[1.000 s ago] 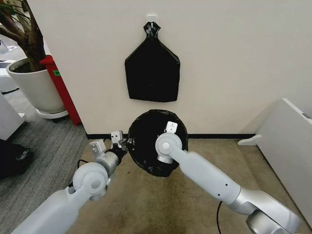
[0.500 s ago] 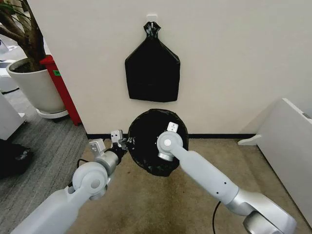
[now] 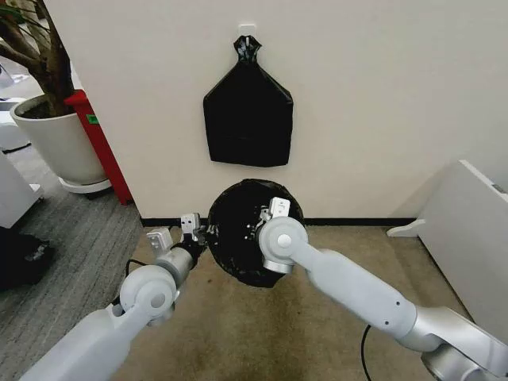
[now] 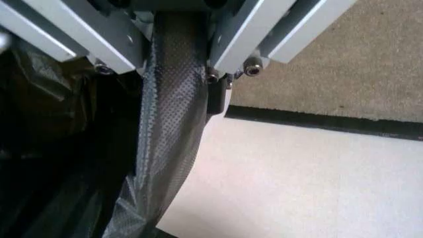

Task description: Place the garbage bag over the trash bin.

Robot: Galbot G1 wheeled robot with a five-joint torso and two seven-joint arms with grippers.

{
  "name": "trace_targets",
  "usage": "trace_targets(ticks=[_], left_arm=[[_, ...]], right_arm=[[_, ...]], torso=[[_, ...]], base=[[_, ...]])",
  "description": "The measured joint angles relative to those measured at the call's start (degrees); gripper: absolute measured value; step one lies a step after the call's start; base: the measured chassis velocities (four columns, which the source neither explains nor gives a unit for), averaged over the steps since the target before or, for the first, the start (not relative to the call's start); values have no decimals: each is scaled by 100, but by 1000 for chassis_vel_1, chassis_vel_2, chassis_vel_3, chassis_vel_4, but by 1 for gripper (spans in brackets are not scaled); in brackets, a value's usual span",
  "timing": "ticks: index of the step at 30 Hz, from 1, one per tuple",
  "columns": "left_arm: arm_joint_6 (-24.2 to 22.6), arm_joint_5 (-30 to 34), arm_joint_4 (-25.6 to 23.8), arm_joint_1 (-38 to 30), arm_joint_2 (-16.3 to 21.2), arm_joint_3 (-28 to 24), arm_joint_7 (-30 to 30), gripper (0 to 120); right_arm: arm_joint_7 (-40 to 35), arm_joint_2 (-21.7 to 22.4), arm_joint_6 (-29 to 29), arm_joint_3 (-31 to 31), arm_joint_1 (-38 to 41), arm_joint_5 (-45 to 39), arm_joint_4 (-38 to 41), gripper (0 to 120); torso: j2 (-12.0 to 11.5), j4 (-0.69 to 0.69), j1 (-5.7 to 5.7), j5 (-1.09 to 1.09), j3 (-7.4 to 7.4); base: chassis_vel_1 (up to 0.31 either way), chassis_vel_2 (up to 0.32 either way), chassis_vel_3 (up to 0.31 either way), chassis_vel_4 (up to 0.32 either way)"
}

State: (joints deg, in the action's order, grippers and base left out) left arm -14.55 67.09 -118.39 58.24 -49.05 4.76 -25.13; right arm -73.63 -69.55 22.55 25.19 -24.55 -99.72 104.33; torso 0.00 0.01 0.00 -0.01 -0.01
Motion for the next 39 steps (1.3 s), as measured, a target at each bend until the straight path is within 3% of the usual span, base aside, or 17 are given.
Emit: trace_targets(ticks=[13, 23, 30, 39], left_arm=[[6, 37, -8, -52, 10, 11, 4, 1], [17, 15, 72, -100, -7, 26, 42, 1], [31, 4, 90, -145, -18, 25, 55, 1], [31, 105, 37, -177, -5, 10, 63, 1]], right_arm=[[17, -112, 159, 36, -214, 336, -478, 0], [-95, -45, 88, 414, 292, 725, -216, 0], [-69, 39, 302, 904, 492, 1415, -613, 0], [-287, -19, 472, 881, 548, 1451, -1088, 0]], torso=[[0, -1, 0, 1, 1], [0, 0, 0, 0, 1], [0, -1, 0, 1, 1], [0, -1, 0, 1, 1]], base=[[0, 0, 0, 0], [0, 0, 0, 0], [0, 0, 0, 0], [0, 0, 0, 0]])
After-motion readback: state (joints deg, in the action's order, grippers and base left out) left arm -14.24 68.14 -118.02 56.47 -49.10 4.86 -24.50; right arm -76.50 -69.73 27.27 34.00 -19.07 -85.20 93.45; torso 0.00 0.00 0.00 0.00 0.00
